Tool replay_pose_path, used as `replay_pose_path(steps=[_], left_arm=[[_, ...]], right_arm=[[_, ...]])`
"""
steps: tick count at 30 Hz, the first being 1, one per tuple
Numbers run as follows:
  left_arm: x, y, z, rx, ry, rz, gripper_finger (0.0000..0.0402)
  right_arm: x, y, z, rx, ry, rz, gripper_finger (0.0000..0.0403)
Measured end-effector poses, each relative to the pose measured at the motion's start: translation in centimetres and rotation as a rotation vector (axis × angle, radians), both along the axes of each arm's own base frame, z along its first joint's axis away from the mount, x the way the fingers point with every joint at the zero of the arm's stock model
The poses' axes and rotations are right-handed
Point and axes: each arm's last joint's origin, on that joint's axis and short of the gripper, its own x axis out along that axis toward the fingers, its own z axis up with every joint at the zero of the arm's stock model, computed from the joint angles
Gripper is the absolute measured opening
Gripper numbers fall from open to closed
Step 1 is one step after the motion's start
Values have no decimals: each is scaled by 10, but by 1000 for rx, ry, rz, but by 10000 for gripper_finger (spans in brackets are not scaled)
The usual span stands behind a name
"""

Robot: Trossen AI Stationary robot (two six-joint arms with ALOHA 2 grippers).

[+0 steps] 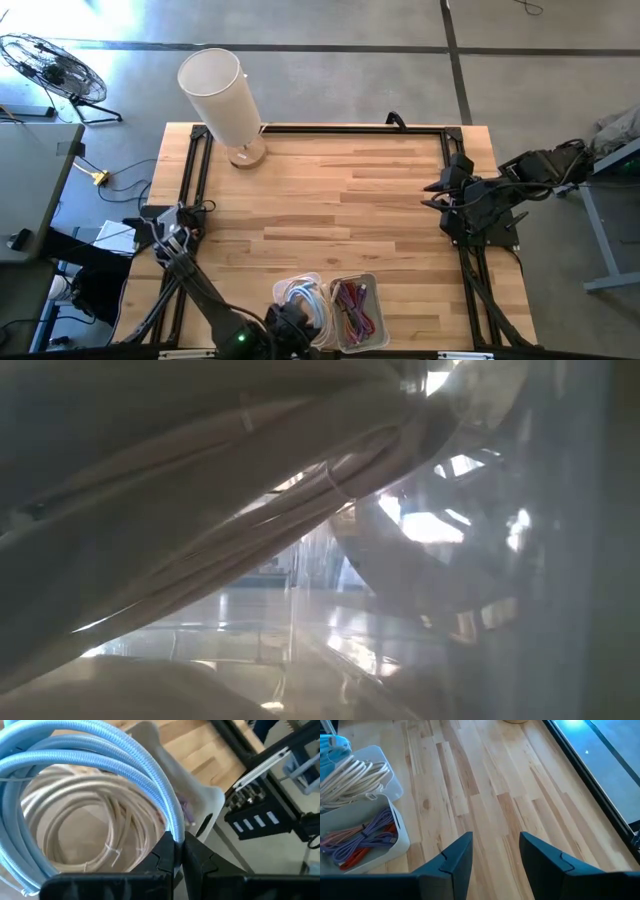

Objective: Pick & Place USB Port
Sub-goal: Put the light blue HDMI cable into the transparent bin, then return to Home Position

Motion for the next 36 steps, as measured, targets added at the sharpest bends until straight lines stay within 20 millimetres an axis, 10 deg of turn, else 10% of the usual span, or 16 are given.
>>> replay_pose_path(steps=[24,36], left_arm=[[5,-7,-51,21,70,-20,10],[5,-8,-41,74,91,-116,132]], right_arm=[[3,2,-2,16,23,16,153],[20,12,-11,20,104,44,179]])
